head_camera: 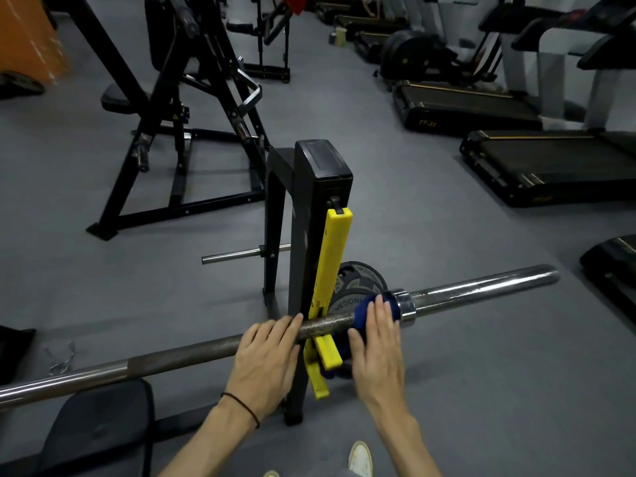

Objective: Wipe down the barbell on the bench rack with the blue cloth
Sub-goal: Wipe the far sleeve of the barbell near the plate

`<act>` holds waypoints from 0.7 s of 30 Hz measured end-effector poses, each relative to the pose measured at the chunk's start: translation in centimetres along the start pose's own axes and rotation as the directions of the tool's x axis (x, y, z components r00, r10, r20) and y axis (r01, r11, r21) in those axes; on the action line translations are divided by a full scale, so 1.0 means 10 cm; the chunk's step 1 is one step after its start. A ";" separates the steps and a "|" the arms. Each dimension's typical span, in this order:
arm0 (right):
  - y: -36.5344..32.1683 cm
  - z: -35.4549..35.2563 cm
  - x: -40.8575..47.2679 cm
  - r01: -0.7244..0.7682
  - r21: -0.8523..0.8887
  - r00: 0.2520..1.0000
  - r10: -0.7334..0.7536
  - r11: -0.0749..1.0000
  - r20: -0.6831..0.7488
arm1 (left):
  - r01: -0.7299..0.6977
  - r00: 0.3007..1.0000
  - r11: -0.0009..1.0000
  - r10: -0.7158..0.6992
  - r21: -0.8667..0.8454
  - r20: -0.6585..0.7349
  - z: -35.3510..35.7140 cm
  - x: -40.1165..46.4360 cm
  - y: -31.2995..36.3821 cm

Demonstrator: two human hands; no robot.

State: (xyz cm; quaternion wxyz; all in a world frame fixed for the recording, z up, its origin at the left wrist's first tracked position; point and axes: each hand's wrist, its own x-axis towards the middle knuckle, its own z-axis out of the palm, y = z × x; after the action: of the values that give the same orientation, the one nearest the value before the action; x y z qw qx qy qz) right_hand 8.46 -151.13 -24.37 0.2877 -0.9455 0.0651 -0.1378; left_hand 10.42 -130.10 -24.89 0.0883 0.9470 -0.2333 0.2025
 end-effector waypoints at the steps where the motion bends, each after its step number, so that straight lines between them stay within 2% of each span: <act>1: -0.15 0.09 -0.07 -0.016 0.044 1.000 0.015 0.999 0.024 | 0.008 1.000 1.000 -0.008 0.007 0.001 0.00 0.04 0.01; 2: -0.27 0.15 -0.15 0.013 0.066 0.998 -0.018 0.998 0.063 | 0.016 1.000 1.000 -0.016 0.017 0.013 0.00 0.09 0.00; 4: -0.29 0.16 -0.22 0.179 0.029 0.975 -0.181 0.983 0.125 | 0.015 0.999 0.999 -0.016 0.046 0.041 0.02 0.17 -0.03; 6: -0.07 0.05 -0.11 0.276 -0.074 0.958 -0.268 0.958 0.101 | -0.005 1.000 0.997 0.004 0.073 0.011 0.05 0.22 -0.07; 8: 0.13 -0.07 0.05 0.182 -0.103 0.983 -0.180 0.978 0.031 | -0.026 0.999 0.998 0.029 0.059 -0.038 0.05 0.23 -0.09; 10: 0.06 -0.06 0.07 0.022 -0.041 1.000 -0.023 0.999 -0.007 | -0.037 0.999 0.999 0.037 -0.001 -0.032 0.02 0.26 -0.11; 12: -0.26 0.08 -0.03 -0.061 0.085 0.997 0.058 0.995 0.042 | -0.023 0.996 1.000 0.024 -0.012 0.084 -0.09 0.33 -0.10; 14: -0.48 0.15 -0.16 0.013 0.133 0.985 -0.035 0.991 0.167 | 0.021 0.955 0.999 -0.013 -0.025 0.297 -0.22 0.51 -0.12; 15: -0.46 0.12 -0.18 0.085 0.106 0.970 -0.106 0.991 0.219 | 0.084 0.905 0.993 -0.040 -0.086 0.424 -0.26 0.61 -0.16; 16: -0.38 0.07 -0.16 0.152 0.056 0.956 -0.162 0.987 0.243 | 0.159 0.826 0.977 -0.054 -0.141 0.561 -0.28 0.72 -0.20; 17: -0.24 0.01 -0.11 0.197 0.008 0.955 -0.193 0.980 0.223 | 0.220 0.754 0.960 -0.053 -0.175 0.655 -0.30 0.79 -0.21; 18: -0.08 -0.04 -0.04 0.193 -0.015 0.969 -0.188 0.981 0.163 | 0.244 0.726 0.952 -0.053 -0.185 0.685 -0.29 0.81 -0.21; 19: 0.05 -0.08 0.02 0.133 -0.007 0.988 -0.132 0.991 0.081 | 0.228 0.737 0.958 -0.055 -0.172 0.673 -0.29 0.78 -0.20; 21: 0.07 -0.05 0.04 -0.010 0.043 1.000 0.009 0.999 0.010 | 0.159 0.836 0.984 -0.092 -0.078 0.542 -0.24 0.63 -0.16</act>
State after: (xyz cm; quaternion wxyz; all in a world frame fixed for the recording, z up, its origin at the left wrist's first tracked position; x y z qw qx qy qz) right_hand 8.65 -152.06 -24.26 0.3091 -0.9394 0.0650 -0.1330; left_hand 15.49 -130.59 -20.14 0.0895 0.9720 -0.1977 -0.0905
